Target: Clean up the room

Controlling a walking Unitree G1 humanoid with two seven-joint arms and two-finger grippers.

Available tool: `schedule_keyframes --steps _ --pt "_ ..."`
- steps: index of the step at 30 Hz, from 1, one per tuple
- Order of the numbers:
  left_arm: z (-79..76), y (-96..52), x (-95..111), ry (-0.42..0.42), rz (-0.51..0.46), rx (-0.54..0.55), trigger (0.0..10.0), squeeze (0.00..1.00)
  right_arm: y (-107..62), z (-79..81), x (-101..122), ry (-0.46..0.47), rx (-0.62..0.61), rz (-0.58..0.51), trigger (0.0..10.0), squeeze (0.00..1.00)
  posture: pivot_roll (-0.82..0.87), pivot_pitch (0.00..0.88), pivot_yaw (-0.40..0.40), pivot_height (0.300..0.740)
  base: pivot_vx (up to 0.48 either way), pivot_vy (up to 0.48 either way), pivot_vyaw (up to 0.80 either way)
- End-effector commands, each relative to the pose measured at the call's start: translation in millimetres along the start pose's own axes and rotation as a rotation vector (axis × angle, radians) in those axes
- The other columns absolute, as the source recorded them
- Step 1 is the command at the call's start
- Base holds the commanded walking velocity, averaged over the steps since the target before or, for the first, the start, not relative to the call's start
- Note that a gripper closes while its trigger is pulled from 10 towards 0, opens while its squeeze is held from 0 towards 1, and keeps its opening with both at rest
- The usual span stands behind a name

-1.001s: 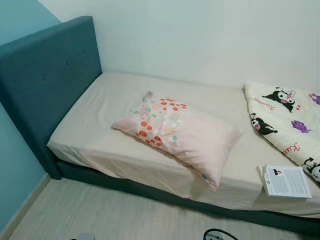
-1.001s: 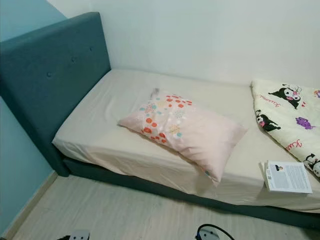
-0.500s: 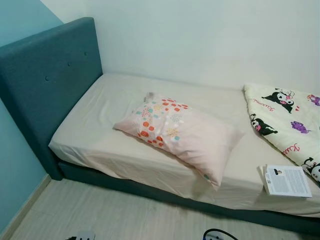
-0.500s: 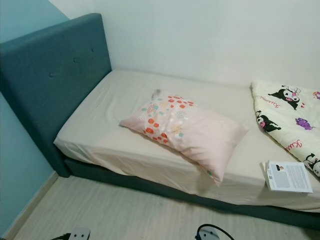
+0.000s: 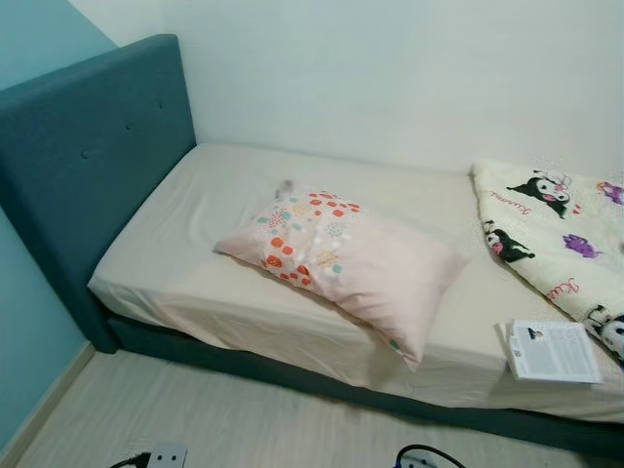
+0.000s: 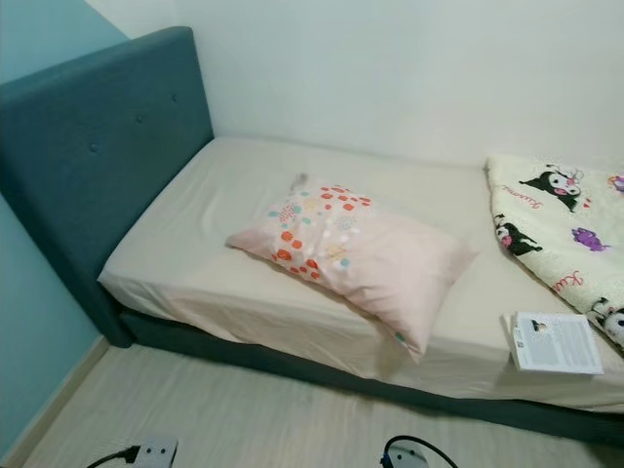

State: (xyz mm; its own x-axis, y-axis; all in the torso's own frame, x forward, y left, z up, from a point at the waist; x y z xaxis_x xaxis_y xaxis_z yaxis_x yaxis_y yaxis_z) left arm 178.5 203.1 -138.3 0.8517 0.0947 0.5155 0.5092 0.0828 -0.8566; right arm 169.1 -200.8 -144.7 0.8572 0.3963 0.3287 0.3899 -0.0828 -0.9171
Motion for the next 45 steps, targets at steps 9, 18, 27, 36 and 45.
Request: schedule_keyframes --steps 9,18,27,36,45 --pt "-8.1 1.8 18.7 -0.030 -0.063 -0.037 10.0 0.00 -0.2 0.5 -5.4 -0.007 -0.001 0.018 10.0 0.00 -0.03 0.000 -0.050 0.740 0.280 0.000 -0.18" --pt "-26.9 2.2 76.2 -0.092 -0.226 -0.136 10.0 0.00 -0.2 -0.4 -5.5 -0.005 -0.007 0.019 10.0 0.00 -0.03 0.000 -0.052 0.740 0.454 0.000 -0.27" --pt "-41.7 -2.0 114.4 -0.098 -0.331 -0.204 10.0 0.00 -0.3 -0.8 -4.4 0.007 -0.013 0.008 10.0 0.00 -0.04 0.000 -0.047 0.740 0.469 0.000 -0.18" --pt "-51.2 -4.9 132.5 -0.158 -0.374 -0.241 10.0 0.00 -0.3 -0.8 -4.6 0.037 -0.022 0.002 10.0 0.00 -0.04 0.000 -0.043 0.740 0.358 0.000 0.00" --pt "-60.4 -10.0 152.6 -0.306 -0.385 -0.380 10.0 0.00 -1.6 -8.6 -6.1 0.222 -0.135 -0.025 10.0 0.00 -0.06 0.000 -0.030 0.720 0.000 0.000 0.00"
Point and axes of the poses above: a point about 5 cm out from each wrist's last joint towards the gripper, its own y axis pointing out of the wrist towards the gripper, its own x axis along the axis of the wrist's last joint, z = x × y, the point moved 5 cm from there along y, pointing out of the wrist towards the gripper, and after that the axes turned 7 degrees about -y, right-handed, at the moved point
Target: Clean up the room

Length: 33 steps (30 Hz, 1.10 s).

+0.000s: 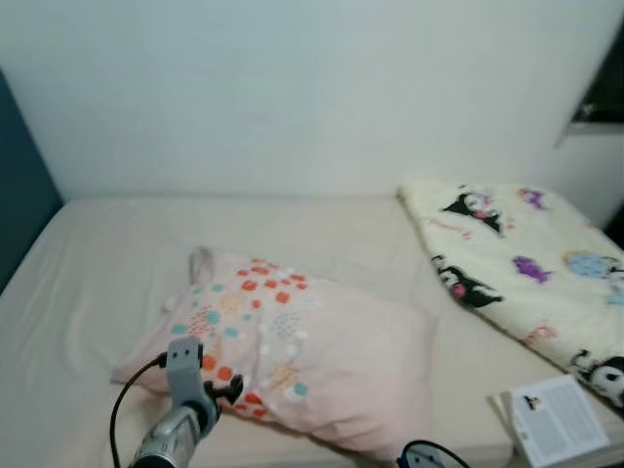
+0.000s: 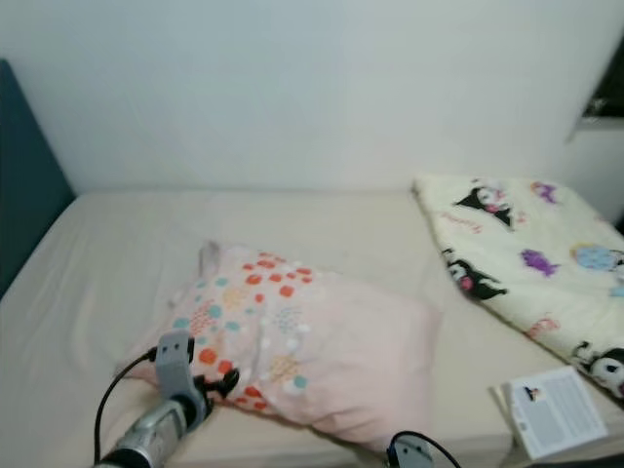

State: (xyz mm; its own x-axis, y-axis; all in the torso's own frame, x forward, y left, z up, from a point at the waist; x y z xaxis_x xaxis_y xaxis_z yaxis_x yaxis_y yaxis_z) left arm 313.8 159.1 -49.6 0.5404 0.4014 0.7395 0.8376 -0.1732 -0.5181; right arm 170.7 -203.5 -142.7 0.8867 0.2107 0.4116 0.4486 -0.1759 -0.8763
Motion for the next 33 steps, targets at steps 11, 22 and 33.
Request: schedule_keyframes --steps 11,22,33 --pt "-20.7 6.7 -11.1 -0.444 0.097 -0.046 10.0 0.00 -20.2 -135.9 138.0 0.177 -0.244 -0.370 10.0 0.00 -0.06 0.000 -0.029 0.675 0.000 0.000 0.00" --pt "-46.0 16.3 1.2 -0.560 0.097 -0.073 10.0 0.00 -61.1 -130.9 250.8 0.163 -0.176 -0.698 10.0 0.00 -0.07 0.000 -0.031 0.635 0.000 0.000 0.00" --pt "-48.6 19.5 11.1 -0.557 0.035 -0.042 10.0 0.00 -86.6 -130.2 291.3 0.247 -0.125 -0.851 10.0 0.00 -0.07 0.000 -0.029 0.585 0.000 0.000 0.00"
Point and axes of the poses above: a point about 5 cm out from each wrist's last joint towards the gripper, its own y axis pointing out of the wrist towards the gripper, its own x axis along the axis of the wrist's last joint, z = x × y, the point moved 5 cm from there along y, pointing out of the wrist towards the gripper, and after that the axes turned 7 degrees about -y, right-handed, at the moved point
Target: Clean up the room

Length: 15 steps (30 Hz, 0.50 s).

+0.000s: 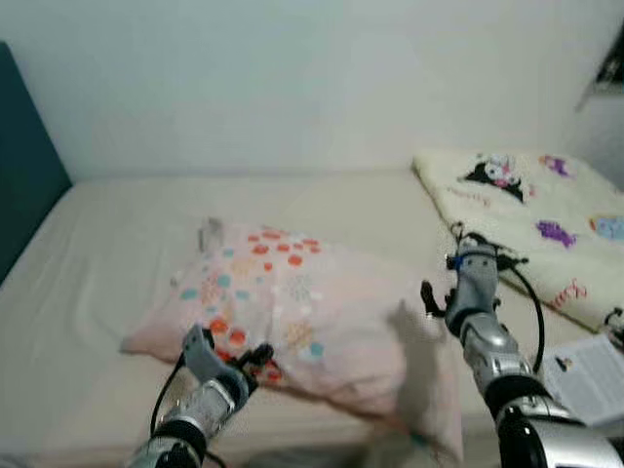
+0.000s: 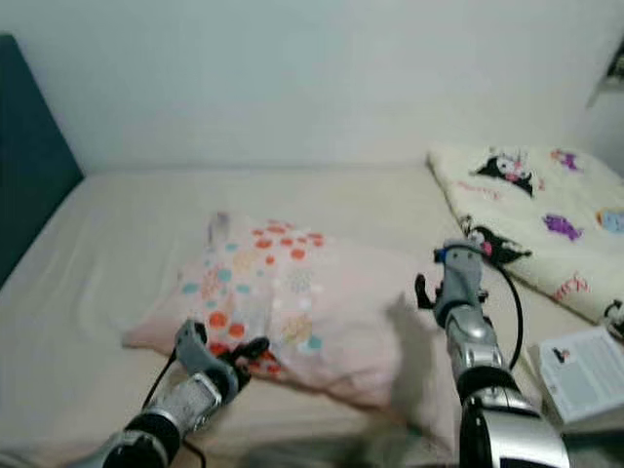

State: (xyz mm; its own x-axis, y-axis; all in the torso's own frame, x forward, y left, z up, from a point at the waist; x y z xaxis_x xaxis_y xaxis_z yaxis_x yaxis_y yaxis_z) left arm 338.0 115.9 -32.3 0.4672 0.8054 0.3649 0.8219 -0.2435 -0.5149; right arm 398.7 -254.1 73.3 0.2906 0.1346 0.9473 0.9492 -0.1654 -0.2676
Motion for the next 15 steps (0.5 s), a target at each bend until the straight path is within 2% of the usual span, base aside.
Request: schedule_keyframes --steps 1,6,7,8,9,11,14,15 --pt "-1.8 0.7 3.5 0.004 -0.025 0.006 10.0 0.00 2.6 -0.3 18.5 0.040 -0.004 -0.065 10.0 0.00 -0.08 0.000 -0.031 0.580 0.000 0.000 0.00" --pt "-3.1 0.7 4.8 -0.027 -0.036 -0.005 10.0 0.00 2.9 -1.9 26.9 0.054 -0.004 -0.102 10.0 0.00 -0.08 0.000 -0.033 0.560 0.000 0.000 0.00" --pt "-8.0 0.7 7.2 -0.087 -0.053 -0.047 10.0 0.00 2.8 -1.4 31.4 0.061 0.005 -0.121 10.0 0.00 -0.09 0.000 -0.035 0.550 0.000 0.000 0.00" --pt "-8.0 0.7 7.2 -0.087 -0.053 -0.047 10.0 0.00 2.8 -1.4 31.4 0.061 0.005 -0.121 10.0 0.00 -0.09 0.000 -0.035 0.550 0.000 0.000 0.00" --pt "-12.1 0.4 10.3 -0.133 -0.071 -0.085 10.0 0.00 2.8 -0.9 33.9 0.066 0.008 -0.131 10.0 0.00 -0.10 0.000 -0.036 0.545 0.000 0.000 0.00" --pt "-14.8 0.0 12.5 -0.163 -0.085 -0.111 10.0 0.00 2.8 -0.7 35.6 0.070 0.011 -0.138 10.0 0.00 -0.10 0.000 -0.036 0.540 0.000 0.000 0.00" --pt "-23.9 -2.8 26.1 -0.358 -0.147 -0.221 10.0 0.00 2.1 -2.2 40.3 0.061 0.015 -0.160 10.0 0.00 -0.10 0.000 -0.047 0.520 0.000 0.000 0.00" --pt "-23.9 -2.8 26.1 -0.358 -0.147 -0.221 10.0 0.00 2.1 -2.2 40.3 0.061 0.015 -0.160 10.0 0.00 -0.10 0.000 -0.047 0.520 0.000 0.000 0.00"
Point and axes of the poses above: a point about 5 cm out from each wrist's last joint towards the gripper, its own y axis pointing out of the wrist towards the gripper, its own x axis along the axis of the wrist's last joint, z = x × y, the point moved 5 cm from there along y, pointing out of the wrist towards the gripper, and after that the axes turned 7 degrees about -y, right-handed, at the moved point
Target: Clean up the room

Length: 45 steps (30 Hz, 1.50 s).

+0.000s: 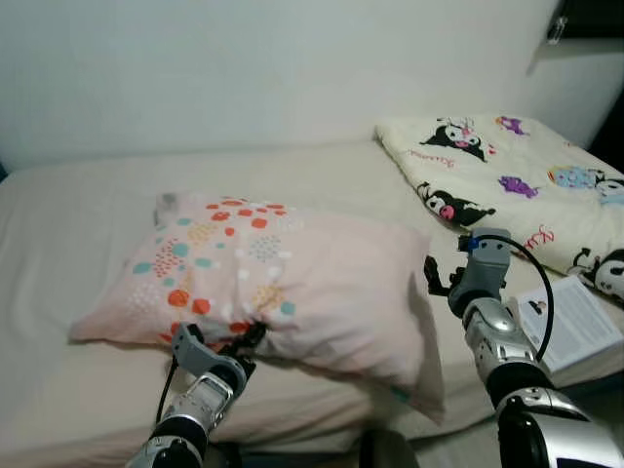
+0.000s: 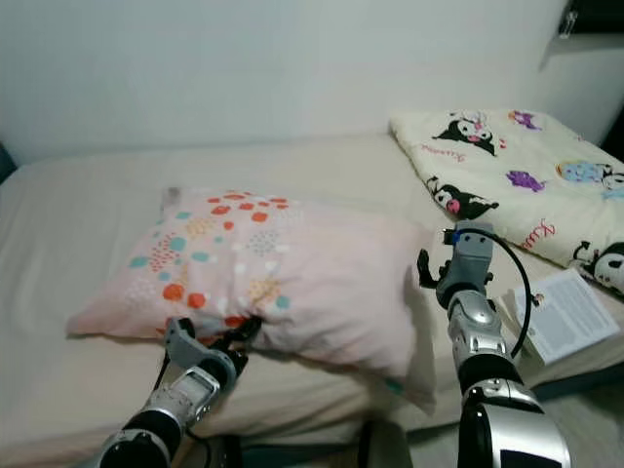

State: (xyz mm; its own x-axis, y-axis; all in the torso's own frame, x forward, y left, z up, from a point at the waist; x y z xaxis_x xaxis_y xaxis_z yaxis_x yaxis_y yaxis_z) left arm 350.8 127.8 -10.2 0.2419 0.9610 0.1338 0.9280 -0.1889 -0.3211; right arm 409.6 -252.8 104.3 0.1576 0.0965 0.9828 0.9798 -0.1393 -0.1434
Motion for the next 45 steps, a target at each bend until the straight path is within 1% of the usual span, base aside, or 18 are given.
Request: schedule_keyframes --steps 1,3,8,10,12,14,16,17,18,20,24,25,29,31,33,39,44,45 --pt "-11.4 3.1 1.6 -0.045 -0.016 -0.052 10.0 0.00 0.9 0.7 6.9 0.002 0.005 -0.029 10.0 0.00 -0.10 0.000 -0.053 0.515 0.000 0.000 0.00" --pt "-20.3 3.5 10.3 -0.085 -0.044 -0.107 10.0 0.00 0.4 2.4 5.2 -0.001 0.012 -0.025 10.0 0.00 -0.10 0.000 -0.058 0.500 0.000 0.000 0.00" --pt "-30.5 3.0 24.0 -0.134 -0.092 -0.172 10.0 0.00 0.9 4.9 6.8 -0.014 0.020 -0.029 10.0 0.00 -0.10 0.002 -0.062 0.475 0.000 0.000 0.00" --pt "-30.5 3.0 24.0 -0.134 -0.092 -0.172 10.0 0.00 0.9 4.9 6.8 -0.014 0.020 -0.029 10.0 0.00 -0.10 0.002 -0.062 0.475 0.000 0.000 0.00" --pt "-37.2 3.2 29.7 -0.164 -0.108 -0.210 10.0 0.00 0.9 5.1 7.8 -0.016 0.022 -0.031 10.0 0.00 -0.10 0.003 -0.063 0.465 0.000 0.000 0.00" --pt "-50.1 4.4 36.1 -0.180 -0.123 -0.265 10.0 0.00 0.8 5.7 8.1 -0.015 0.025 -0.033 10.0 0.00 -0.11 0.005 -0.063 0.455 0.000 0.000 0.00" --pt "-54.8 4.9 38.0 -0.183 -0.127 -0.284 10.0 0.00 0.7 6.0 8.1 -0.015 0.027 -0.034 10.0 0.00 -0.11 0.005 -0.063 0.450 0.000 0.000 0.00" --pt "-62.6 5.4 40.2 -0.178 -0.128 -0.315 10.0 0.00 0.5 6.3 7.8 -0.015 0.028 -0.034 10.0 0.00 -0.10 0.005 -0.062 0.445 0.000 0.000 0.00" --pt "-75.1 6.0 45.5 -0.151 -0.139 -0.357 10.0 0.00 -0.1 7.0 6.6 -0.016 0.032 -0.033 10.0 0.00 -0.11 0.006 -0.061 0.435 0.000 0.000 0.00" --pt "-77.9 6.0 46.8 -0.144 -0.143 -0.366 10.0 0.00 -0.2 7.2 6.3 -0.016 0.033 -0.033 10.0 0.00 -0.11 0.006 -0.061 0.430 0.000 0.000 0.00" --pt "-88.7 8.9 57.4 -0.034 -0.207 -0.340 10.0 0.00 -1.7 16.2 8.2 -0.014 0.068 -0.063 10.0 0.00 -0.11 0.010 -0.057 0.425 0.000 0.000 0.00" --pt "-88.7 8.9 57.4 -0.034 -0.207 -0.340 10.0 0.00 -1.7 16.2 8.2 -0.014 0.068 -0.063 10.0 0.00 -0.11 0.010 -0.057 0.425 0.000 0.000 0.00" --pt "-106.2 14.7 66.5 0.034 -0.300 -0.287 10.0 0.00 -2.7 24.7 7.8 -0.018 0.091 -0.070 10.0 0.00 -0.12 0.005 -0.054 0.425 0.000 0.000 0.00" --pt "-109.4 15.8 67.3 0.043 -0.313 -0.277 10.0 0.00 -2.9 25.6 8.0 -0.018 0.094 -0.073 10.0 0.00 -0.12 0.005 -0.054 0.425 0.000 0.000 0.00" --pt "-113.7 18.2 69.1 0.085 -0.350 -0.224 10.0 0.00 -3.1 28.0 9.7 -0.010 0.103 -0.083 10.0 0.00 -0.12 0.002 -0.051 0.425 0.000 0.000 0.00" --pt "-118.8 21.4 65.5 0.140 -0.377 -0.170 10.0 0.00 -3.0 29.4 12.4 -0.009 0.110 -0.093 10.0 0.00 -0.13 0.000 -0.046 0.425 0.000 0.000 0.00" --pt "-119.9 25.9 53.5 0.204 -0.383 -0.103 10.0 0.00 -3.2 27.9 15.5 -0.006 0.107 -0.105 10.0 0.00 -0.13 0.000 -0.038 0.425 0.000 0.000 0.00" --pt "-119.6 26.9 49.4 0.210 -0.372 -0.098 1.6 0.00 -3.2 27.8 15.6 -0.005 0.106 -0.107 10.0 0.00 -0.13 0.000 -0.035 0.425 0.000 0.000 0.00"
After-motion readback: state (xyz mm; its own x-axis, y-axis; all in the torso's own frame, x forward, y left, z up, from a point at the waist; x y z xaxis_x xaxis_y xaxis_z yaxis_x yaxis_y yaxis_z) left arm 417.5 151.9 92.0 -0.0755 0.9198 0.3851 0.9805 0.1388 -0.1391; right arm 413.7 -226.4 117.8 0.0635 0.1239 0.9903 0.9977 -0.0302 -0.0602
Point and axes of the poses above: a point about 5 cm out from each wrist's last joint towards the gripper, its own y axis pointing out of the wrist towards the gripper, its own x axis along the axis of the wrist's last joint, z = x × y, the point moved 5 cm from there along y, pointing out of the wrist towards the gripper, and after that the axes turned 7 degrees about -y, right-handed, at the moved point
